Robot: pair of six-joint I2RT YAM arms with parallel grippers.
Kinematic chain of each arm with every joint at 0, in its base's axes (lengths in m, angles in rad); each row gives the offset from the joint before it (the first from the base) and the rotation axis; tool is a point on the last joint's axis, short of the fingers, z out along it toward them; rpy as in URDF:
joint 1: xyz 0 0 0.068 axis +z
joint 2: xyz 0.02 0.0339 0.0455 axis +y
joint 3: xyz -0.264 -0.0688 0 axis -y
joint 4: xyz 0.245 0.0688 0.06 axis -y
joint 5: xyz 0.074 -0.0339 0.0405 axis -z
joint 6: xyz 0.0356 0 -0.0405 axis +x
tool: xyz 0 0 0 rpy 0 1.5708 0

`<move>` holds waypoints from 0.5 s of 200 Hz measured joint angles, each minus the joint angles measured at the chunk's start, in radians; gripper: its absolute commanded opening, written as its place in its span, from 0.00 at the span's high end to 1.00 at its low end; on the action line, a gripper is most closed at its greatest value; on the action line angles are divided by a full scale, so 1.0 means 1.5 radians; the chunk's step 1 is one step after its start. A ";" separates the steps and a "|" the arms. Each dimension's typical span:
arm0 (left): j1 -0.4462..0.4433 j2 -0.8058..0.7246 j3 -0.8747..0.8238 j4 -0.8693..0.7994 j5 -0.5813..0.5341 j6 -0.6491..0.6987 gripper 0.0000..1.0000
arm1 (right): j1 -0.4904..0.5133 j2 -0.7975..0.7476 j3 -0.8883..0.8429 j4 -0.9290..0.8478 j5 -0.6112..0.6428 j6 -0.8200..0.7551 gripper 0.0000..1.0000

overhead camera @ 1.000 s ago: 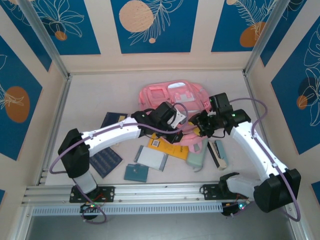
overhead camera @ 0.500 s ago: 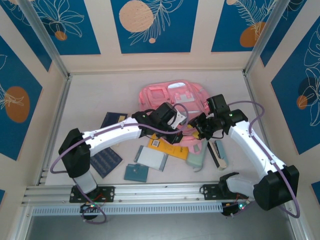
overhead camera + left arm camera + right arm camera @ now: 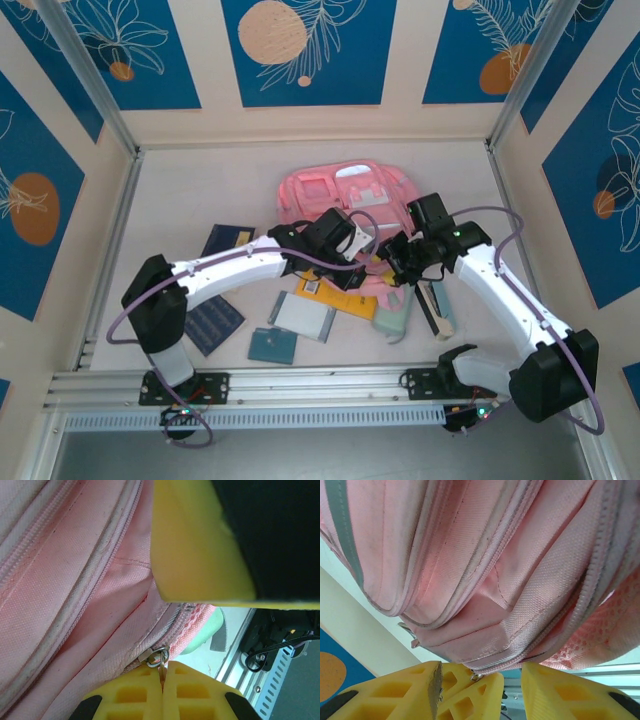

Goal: Pack the student bag
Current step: Unzip the student bag at the center of the table.

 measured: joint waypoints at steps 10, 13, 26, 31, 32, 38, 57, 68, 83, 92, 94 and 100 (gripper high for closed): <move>0.000 0.003 -0.001 0.001 0.000 0.000 1.00 | 0.000 -0.001 -0.004 0.002 -0.002 0.004 0.54; -0.001 0.004 -0.001 0.002 0.000 0.000 1.00 | 0.000 -0.002 -0.005 0.002 -0.002 0.004 0.54; -0.001 0.008 -0.001 0.002 0.000 0.000 1.00 | 0.000 -0.007 -0.008 0.003 -0.002 0.005 0.54; -0.001 0.009 -0.002 0.003 0.000 0.000 1.00 | 0.000 -0.009 -0.008 0.003 -0.002 0.006 0.54; -0.001 0.010 -0.002 0.003 0.000 0.000 1.00 | 0.000 -0.010 -0.008 0.003 -0.002 0.006 0.54; -0.001 0.010 -0.003 0.004 0.000 0.000 1.00 | 0.000 -0.014 -0.008 0.004 -0.002 0.006 0.54; -0.001 0.012 -0.006 0.010 0.000 0.000 1.00 | -0.002 -0.027 -0.008 -0.002 -0.001 0.006 0.54; -0.001 0.012 -0.006 0.012 0.000 0.000 1.00 | -0.005 -0.035 -0.008 -0.008 -0.001 0.006 0.54; -0.001 0.012 -0.006 0.012 0.000 0.000 1.00 | -0.010 -0.045 -0.008 -0.013 -0.001 0.006 0.53; -0.001 0.012 -0.006 0.012 0.000 0.000 1.00 | -0.012 -0.049 -0.008 -0.016 0.001 0.006 0.52; -0.001 0.012 -0.006 0.012 0.000 0.001 1.00 | -0.012 -0.050 -0.008 -0.016 0.001 0.007 0.52; -0.001 0.012 -0.006 0.012 0.000 0.000 1.00 | -0.013 -0.051 -0.009 -0.015 0.001 0.007 0.51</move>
